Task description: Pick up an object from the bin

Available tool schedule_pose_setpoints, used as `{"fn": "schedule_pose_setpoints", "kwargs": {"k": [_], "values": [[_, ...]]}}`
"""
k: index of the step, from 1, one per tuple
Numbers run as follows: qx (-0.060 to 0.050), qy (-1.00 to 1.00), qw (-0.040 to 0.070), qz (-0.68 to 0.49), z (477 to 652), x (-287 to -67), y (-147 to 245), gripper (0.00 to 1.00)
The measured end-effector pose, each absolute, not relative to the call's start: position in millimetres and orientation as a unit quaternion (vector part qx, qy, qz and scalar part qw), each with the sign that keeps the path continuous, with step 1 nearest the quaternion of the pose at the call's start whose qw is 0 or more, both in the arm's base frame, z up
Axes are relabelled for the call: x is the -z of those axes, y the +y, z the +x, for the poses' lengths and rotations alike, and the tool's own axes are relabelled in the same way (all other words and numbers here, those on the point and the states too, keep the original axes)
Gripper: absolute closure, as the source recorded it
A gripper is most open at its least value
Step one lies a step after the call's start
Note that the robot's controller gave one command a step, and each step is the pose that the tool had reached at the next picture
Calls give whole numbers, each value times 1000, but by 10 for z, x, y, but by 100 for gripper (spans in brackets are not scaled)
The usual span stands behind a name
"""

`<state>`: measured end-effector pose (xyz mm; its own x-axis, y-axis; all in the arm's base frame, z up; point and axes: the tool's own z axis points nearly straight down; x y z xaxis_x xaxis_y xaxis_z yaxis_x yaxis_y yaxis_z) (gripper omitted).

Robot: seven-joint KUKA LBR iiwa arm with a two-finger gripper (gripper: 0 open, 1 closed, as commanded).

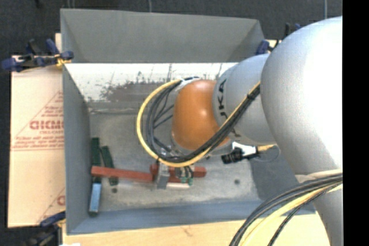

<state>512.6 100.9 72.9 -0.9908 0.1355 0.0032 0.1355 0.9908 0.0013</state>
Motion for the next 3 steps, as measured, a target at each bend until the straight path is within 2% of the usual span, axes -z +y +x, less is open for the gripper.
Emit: {"fn": "schedule_pose_setpoints", "kwargs": {"k": [1, 2, 3], "values": [[0, -1000, -8, 11, 5052, -740, 1044, 100], [2, -985, -7, 172, 4927, -737, 901, 100], [0, -965, -1, 263, 5079, -1013, 758, 100]]}}
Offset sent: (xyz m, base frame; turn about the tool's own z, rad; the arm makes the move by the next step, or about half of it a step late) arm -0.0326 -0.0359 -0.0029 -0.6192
